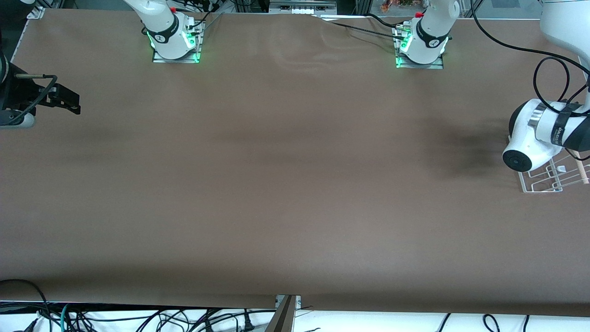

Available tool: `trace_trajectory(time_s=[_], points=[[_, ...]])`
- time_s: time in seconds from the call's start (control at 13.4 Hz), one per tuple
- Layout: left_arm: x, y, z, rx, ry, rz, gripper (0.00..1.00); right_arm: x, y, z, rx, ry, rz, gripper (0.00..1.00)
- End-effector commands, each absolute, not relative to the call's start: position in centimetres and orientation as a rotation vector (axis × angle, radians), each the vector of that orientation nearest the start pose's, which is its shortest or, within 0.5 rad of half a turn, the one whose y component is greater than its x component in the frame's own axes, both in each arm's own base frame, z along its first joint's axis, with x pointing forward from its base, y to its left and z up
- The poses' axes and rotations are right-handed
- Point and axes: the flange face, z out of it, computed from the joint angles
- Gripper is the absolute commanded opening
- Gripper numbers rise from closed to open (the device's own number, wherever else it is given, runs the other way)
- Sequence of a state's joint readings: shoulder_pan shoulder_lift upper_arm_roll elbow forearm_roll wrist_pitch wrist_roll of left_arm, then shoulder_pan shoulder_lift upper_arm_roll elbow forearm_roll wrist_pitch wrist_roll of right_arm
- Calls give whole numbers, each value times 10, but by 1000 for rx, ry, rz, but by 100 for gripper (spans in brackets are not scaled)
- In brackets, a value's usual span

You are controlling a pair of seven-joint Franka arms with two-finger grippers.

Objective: Transfer cup to left arm and place on rack
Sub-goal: 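Carry the cup with the left gripper over the white rack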

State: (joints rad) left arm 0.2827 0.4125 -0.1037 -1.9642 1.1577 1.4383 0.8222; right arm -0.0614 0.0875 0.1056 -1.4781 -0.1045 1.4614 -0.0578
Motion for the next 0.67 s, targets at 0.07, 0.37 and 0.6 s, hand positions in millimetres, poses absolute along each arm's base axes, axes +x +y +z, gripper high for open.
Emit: trace_trajectory(time_s=[0.07, 0.37, 0.6], points=[[516, 211, 292, -1761, 1128, 1578, 0, 572, 8, 614, -3208, -176, 155, 100], [513, 213, 285, -1766, 1133, 1569, 0, 572, 8, 614, -3209, -171, 150, 100], [510, 215, 280, -1771, 1134, 1560, 0, 572, 9, 614, -3209, -169, 152, 100]])
